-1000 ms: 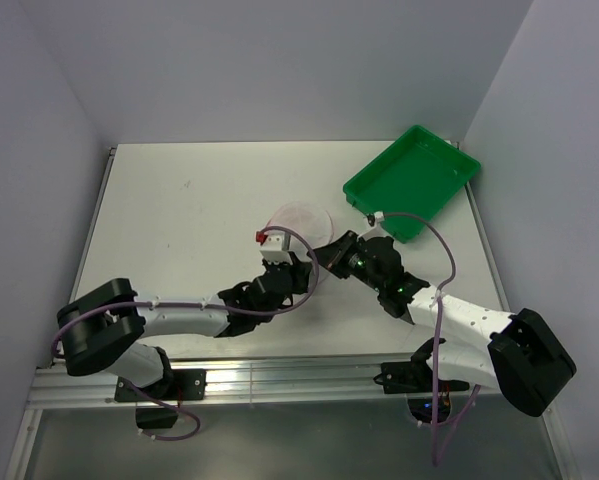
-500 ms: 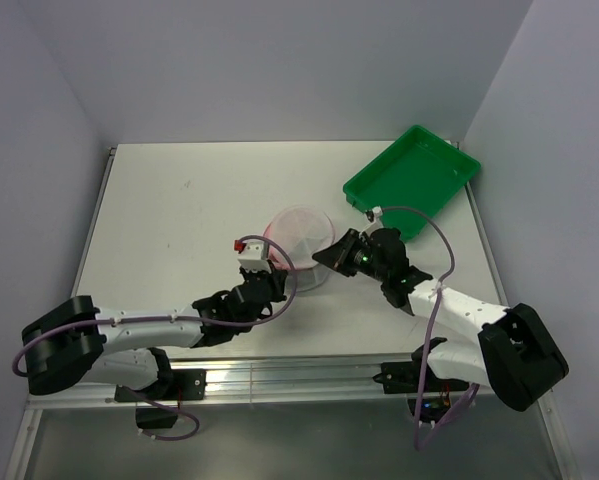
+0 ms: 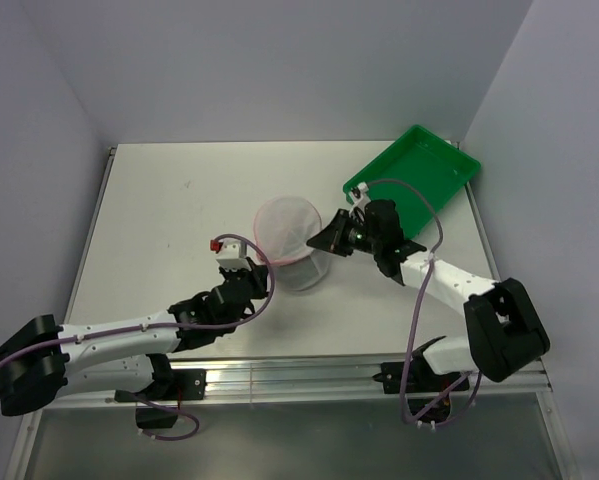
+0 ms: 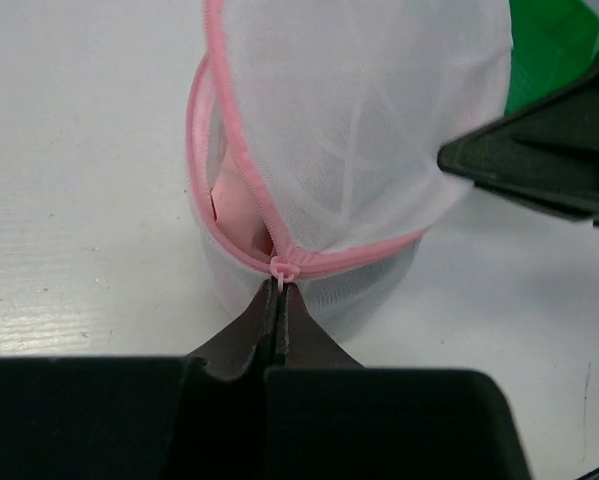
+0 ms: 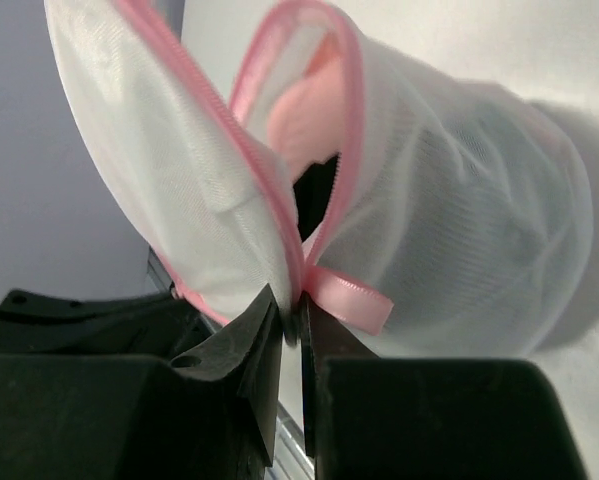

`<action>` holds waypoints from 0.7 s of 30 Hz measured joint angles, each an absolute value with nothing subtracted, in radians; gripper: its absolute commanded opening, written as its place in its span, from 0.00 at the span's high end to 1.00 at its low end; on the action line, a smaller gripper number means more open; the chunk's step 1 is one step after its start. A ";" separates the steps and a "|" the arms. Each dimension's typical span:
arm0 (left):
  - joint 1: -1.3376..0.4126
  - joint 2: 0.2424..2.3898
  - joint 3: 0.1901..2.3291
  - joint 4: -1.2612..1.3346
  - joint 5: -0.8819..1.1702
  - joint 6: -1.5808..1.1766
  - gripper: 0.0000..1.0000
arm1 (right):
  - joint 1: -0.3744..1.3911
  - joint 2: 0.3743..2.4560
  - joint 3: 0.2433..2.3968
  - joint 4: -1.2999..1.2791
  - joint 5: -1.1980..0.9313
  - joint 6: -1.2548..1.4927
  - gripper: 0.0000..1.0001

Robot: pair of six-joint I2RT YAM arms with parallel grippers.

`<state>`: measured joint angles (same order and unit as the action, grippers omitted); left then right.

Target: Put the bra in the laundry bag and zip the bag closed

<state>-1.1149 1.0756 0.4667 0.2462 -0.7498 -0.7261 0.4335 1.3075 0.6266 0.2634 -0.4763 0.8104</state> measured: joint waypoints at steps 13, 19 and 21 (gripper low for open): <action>-1.137 1.163 0.461 0.310 -0.626 -0.790 1.00 | 0.459 1.256 0.700 0.126 -0.336 0.696 0.16; -1.159 1.227 0.485 0.393 -0.589 -0.809 1.00 | 0.573 0.987 0.459 0.122 -0.283 0.772 0.27; -1.163 1.253 0.498 0.421 -0.575 -0.808 1.00 | 0.617 0.975 0.447 0.126 -0.277 0.800 0.31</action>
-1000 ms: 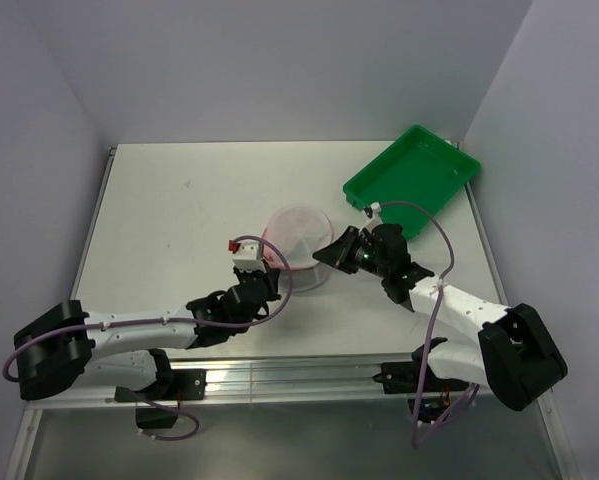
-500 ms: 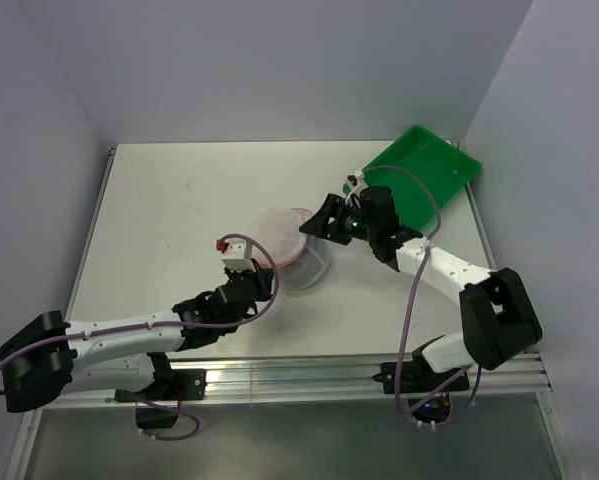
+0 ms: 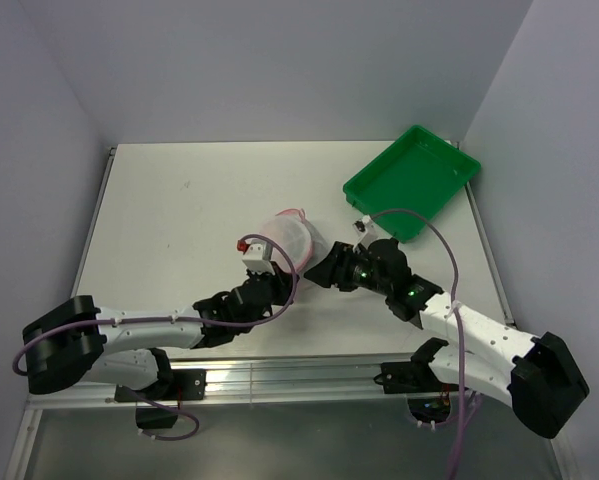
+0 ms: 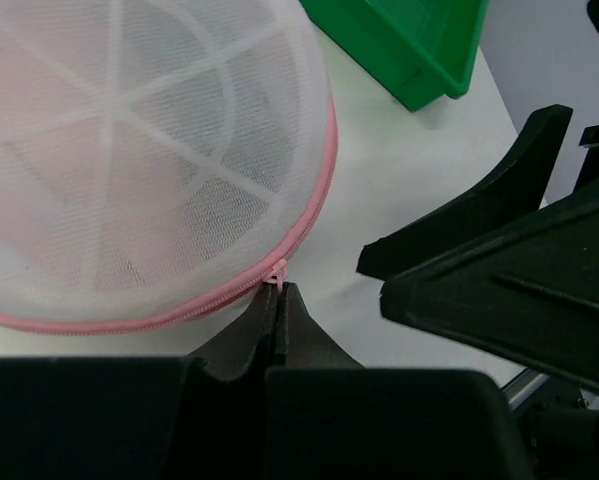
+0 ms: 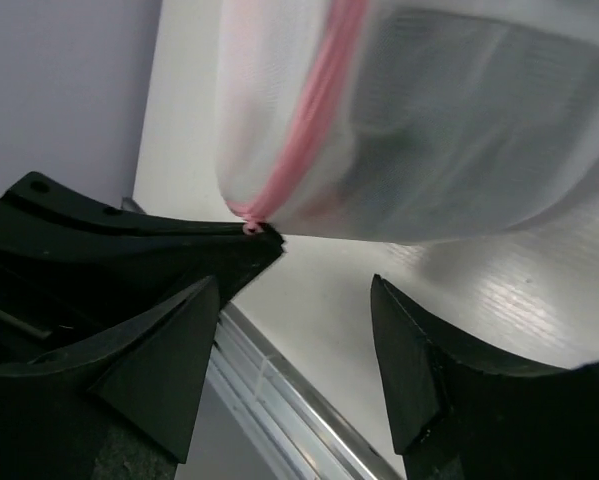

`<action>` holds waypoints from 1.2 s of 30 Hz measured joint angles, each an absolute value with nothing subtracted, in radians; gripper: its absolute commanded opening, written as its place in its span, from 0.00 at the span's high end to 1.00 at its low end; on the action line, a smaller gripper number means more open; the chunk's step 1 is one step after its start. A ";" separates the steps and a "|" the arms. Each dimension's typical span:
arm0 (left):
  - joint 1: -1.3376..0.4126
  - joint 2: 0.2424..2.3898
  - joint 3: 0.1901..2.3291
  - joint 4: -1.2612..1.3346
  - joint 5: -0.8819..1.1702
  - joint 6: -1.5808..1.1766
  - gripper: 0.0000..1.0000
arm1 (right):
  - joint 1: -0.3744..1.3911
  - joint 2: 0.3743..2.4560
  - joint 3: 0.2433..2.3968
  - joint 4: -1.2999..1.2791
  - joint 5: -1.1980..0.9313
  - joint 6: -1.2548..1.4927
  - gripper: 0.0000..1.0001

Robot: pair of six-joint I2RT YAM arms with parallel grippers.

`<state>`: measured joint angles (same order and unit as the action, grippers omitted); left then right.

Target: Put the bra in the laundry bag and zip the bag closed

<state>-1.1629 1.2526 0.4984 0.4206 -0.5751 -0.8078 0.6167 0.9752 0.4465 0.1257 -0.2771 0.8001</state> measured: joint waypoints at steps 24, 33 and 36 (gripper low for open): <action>-1.175 1.290 0.529 0.449 -0.552 -0.752 1.00 | 0.571 1.167 0.515 0.295 -0.260 0.926 1.00; -1.166 1.120 0.480 0.270 -0.719 -0.759 1.00 | 0.390 1.243 0.607 0.250 -0.380 0.844 1.00; -1.147 1.047 0.461 0.225 -0.741 -0.778 1.00 | 0.381 1.315 0.679 0.216 -0.438 0.804 1.00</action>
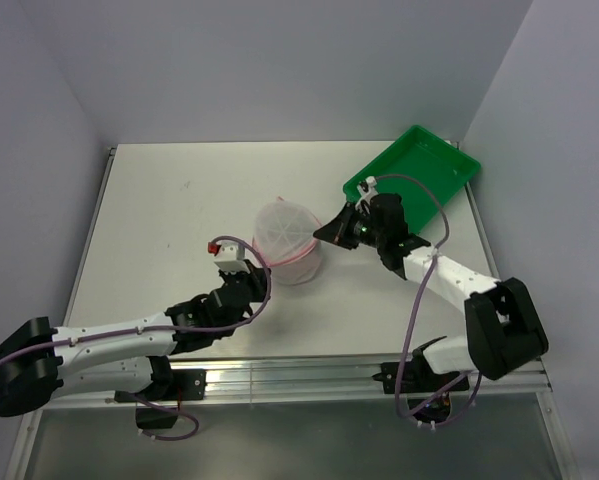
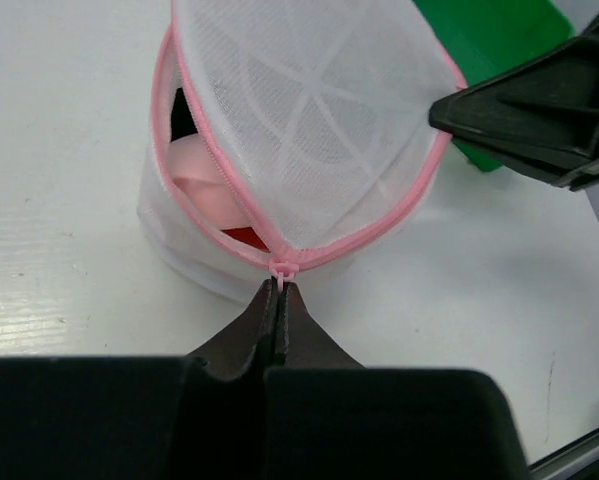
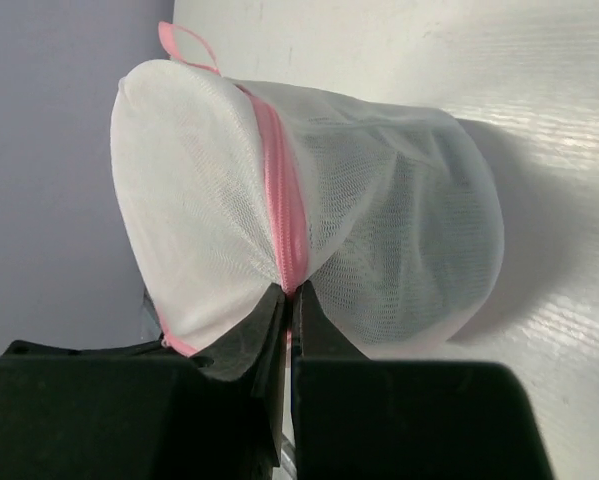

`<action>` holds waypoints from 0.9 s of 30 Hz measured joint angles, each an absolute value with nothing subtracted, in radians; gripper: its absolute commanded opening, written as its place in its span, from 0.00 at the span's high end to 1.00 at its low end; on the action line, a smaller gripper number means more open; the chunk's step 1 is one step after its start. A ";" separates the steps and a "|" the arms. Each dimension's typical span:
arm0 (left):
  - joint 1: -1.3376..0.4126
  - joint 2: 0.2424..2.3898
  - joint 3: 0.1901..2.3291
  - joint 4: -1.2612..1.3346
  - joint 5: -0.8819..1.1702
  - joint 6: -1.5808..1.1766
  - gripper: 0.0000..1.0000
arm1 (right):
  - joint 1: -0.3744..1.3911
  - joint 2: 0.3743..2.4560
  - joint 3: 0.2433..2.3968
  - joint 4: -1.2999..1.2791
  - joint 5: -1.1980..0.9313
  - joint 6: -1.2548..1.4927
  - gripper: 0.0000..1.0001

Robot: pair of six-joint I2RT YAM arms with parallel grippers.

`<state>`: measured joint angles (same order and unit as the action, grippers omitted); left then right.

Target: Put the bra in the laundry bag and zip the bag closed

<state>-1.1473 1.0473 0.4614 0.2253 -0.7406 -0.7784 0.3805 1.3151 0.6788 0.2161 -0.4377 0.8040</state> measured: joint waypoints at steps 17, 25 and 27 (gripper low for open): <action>-1.160 1.205 0.542 0.309 -0.641 -0.778 1.00 | 0.491 1.157 0.579 0.170 -0.350 0.744 0.28; -1.160 1.237 0.551 0.340 -0.605 -0.776 1.00 | 0.582 1.094 0.508 0.221 -0.324 0.810 0.36; -1.160 1.237 0.551 0.341 -0.598 -0.776 1.00 | 0.582 1.110 0.509 0.251 -0.317 0.828 0.40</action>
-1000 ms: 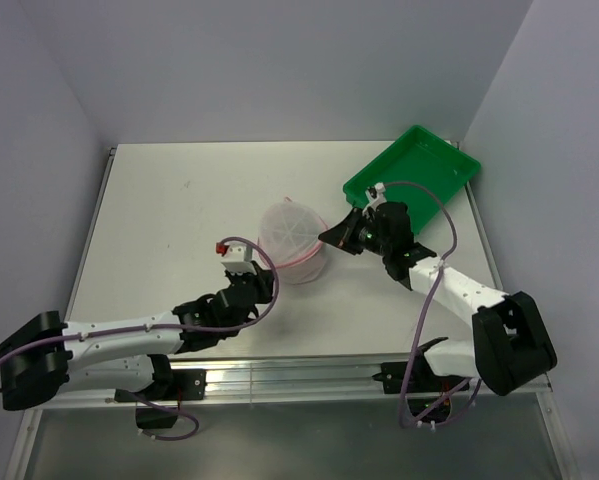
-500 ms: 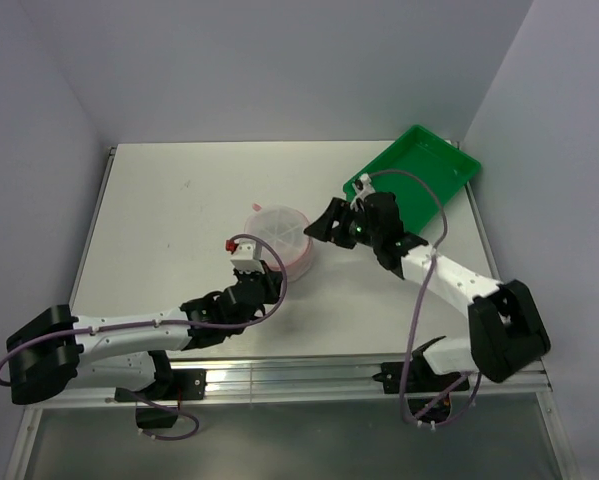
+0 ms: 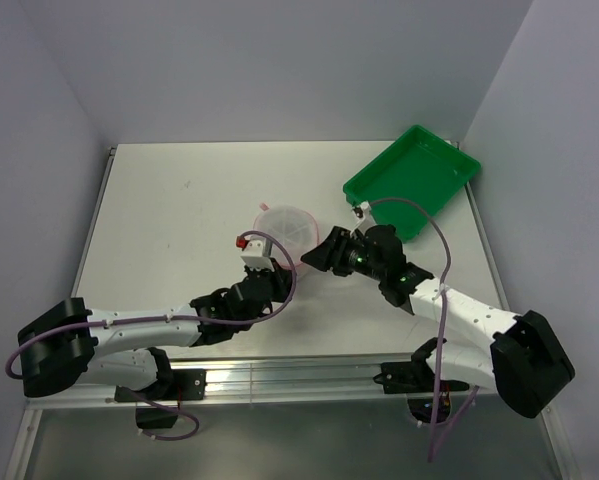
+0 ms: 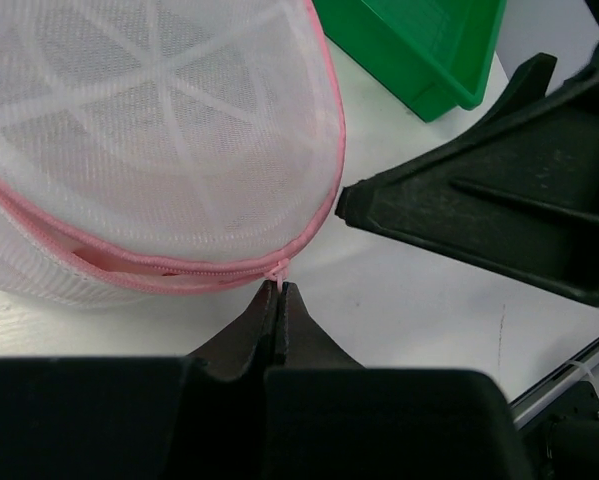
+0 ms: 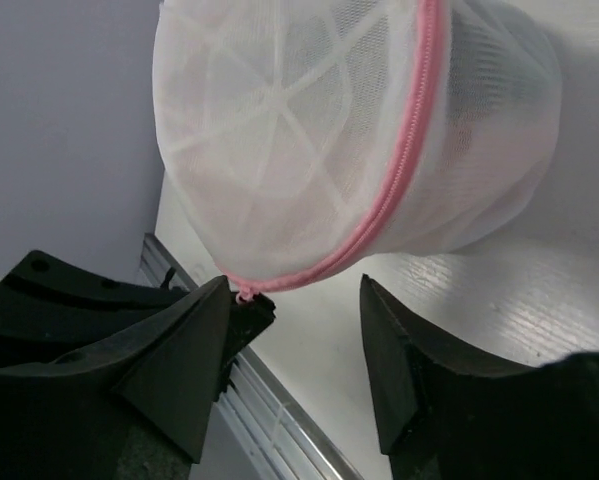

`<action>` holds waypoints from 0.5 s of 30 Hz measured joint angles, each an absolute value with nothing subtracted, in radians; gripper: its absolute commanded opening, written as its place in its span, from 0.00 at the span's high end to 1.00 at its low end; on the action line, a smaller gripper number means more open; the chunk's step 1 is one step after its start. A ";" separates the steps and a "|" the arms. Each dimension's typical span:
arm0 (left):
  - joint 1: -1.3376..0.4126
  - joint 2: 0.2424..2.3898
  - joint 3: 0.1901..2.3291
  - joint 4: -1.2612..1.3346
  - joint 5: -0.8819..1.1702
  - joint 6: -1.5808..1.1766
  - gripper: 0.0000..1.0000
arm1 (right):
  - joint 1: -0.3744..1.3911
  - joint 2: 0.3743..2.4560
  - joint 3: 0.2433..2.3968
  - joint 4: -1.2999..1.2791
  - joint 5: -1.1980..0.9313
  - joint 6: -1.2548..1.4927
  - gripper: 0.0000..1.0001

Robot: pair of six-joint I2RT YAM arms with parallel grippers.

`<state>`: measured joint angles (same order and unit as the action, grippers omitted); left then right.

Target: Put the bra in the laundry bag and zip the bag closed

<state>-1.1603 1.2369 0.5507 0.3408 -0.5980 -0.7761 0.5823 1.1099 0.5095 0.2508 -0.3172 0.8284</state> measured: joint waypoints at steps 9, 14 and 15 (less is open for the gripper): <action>-1.160 1.242 0.551 0.362 -0.573 -0.775 1.00 | 0.587 1.220 0.514 0.321 -0.318 0.904 0.69; -1.160 1.254 0.551 0.374 -0.568 -0.772 1.00 | 0.590 1.229 0.527 0.334 -0.316 0.915 0.97; -1.160 1.254 0.551 0.374 -0.568 -0.772 1.00 | 0.590 1.235 0.533 0.333 -0.315 0.916 1.00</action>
